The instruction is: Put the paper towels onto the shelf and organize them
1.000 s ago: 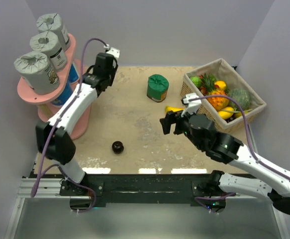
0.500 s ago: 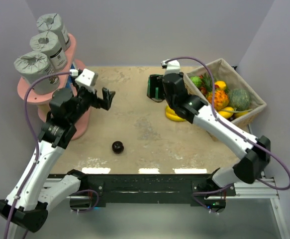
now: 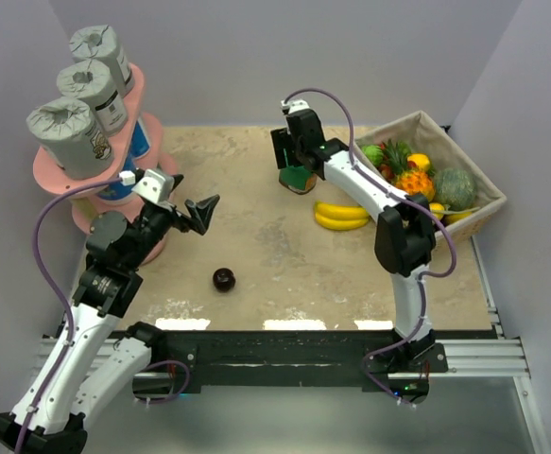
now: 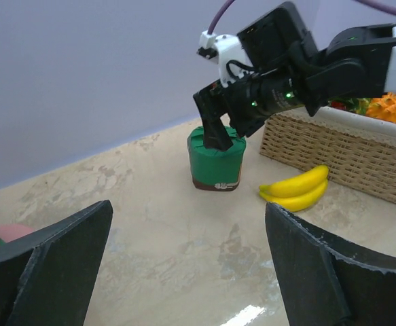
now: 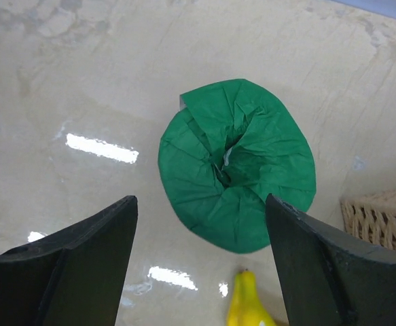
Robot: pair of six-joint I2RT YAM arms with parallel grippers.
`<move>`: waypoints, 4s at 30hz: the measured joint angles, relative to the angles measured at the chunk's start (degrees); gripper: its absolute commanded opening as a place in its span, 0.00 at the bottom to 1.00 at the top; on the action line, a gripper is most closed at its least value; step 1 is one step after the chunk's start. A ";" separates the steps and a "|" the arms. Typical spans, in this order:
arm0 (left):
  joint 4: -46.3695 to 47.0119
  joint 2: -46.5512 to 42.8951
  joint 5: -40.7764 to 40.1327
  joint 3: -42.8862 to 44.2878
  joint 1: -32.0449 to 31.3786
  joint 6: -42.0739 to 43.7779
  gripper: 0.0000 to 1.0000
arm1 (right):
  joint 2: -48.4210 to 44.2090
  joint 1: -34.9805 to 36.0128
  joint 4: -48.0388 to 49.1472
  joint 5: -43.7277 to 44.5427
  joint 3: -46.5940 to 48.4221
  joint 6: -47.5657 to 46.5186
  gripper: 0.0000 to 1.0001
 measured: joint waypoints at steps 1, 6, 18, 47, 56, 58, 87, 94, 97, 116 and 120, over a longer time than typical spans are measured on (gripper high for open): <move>0.13 0.13 0.13 0.00 0.00 -0.04 1.00 | 1.20 -0.28 -0.44 -0.52 0.92 -0.50 0.78; 0.24 0.70 0.66 0.00 0.00 -0.79 1.00 | 6.01 -1.22 -2.64 -2.62 5.20 -3.67 0.75; 0.90 0.48 0.66 0.00 0.00 -0.85 0.99 | 9.53 -1.09 -3.32 -4.83 10.62 -8.46 0.75; 0.76 0.48 -0.90 0.00 0.00 -0.81 0.97 | 11.02 -0.28 -4.33 -4.87 7.89 -12.11 0.45; 0.50 -1.55 -2.73 0.00 0.00 -0.81 0.96 | 5.31 10.88 -2.97 -4.26 4.42 -11.06 0.46; 0.48 -2.38 -3.32 -0.04 0.02 -0.79 0.96 | 5.25 15.02 -2.47 -3.82 4.42 -10.34 0.46; -0.22 -2.99 -5.46 1.33 0.00 -2.21 1.00 | -0.94 26.99 -3.48 -1.84 0.31 -1.07 0.78; -4.37 -1.18 -5.66 8.70 -0.04 -2.19 1.00 | -14.34 26.25 -2.08 -1.01 -5.53 0.57 0.77; -7.78 2.10 -5.22 14.05 -0.04 -1.07 0.97 | -21.22 25.81 -1.33 0.79 -11.91 1.53 0.76; -22.03 37.03 -17.09 24.79 -9.22 4.42 0.92 | -70.93 25.40 1.01 7.23 -51.71 6.43 0.79; -23.41 43.47 -19.12 25.53 -10.16 5.35 0.88 | -72.85 25.42 -0.22 7.78 -52.98 6.54 0.79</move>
